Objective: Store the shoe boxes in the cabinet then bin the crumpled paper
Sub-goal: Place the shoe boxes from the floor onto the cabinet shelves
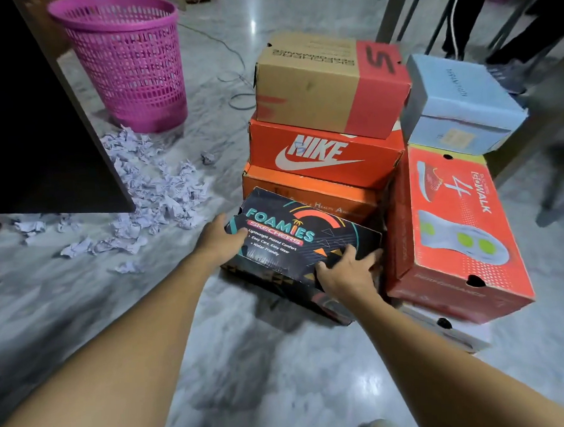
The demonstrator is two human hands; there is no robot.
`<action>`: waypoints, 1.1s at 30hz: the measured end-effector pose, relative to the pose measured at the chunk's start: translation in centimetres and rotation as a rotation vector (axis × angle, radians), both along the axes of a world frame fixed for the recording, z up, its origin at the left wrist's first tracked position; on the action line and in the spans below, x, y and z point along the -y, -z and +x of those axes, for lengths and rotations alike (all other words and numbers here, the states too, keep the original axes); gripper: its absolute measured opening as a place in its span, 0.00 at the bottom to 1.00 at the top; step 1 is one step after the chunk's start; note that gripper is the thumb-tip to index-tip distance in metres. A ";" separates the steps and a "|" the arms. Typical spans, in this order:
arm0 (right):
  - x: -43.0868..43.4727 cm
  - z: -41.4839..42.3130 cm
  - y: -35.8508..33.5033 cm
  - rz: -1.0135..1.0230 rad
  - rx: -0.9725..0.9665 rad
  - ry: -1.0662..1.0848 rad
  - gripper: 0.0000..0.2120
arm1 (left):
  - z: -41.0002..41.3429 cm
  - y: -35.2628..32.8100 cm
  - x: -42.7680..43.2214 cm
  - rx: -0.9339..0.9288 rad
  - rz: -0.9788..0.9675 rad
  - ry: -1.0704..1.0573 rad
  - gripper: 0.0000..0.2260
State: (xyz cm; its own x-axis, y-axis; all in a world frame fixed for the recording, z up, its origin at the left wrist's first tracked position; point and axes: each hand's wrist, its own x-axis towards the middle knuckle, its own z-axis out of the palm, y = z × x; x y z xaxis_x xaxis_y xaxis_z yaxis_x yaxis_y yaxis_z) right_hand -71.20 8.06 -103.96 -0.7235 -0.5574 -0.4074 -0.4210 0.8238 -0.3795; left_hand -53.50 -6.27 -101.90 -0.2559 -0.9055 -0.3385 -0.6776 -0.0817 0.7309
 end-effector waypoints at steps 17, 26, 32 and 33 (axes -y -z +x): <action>-2.0 0.4 2.6 -0.563 0.639 0.232 0.14 | 9.0 4.7 -1.6 -0.113 0.255 -0.269 0.13; -0.6 1.1 0.6 -0.622 0.789 0.005 0.22 | 11.5 3.0 -2.3 -0.134 0.028 -0.374 0.14; 2.0 2.0 -1.3 -0.633 0.736 -0.153 0.21 | 15.3 -1.6 -0.9 -0.249 -0.096 -0.525 0.24; 2.5 2.5 -1.9 -0.647 0.736 -0.188 0.20 | 16.1 -2.8 -0.9 -0.256 -0.123 -0.537 0.20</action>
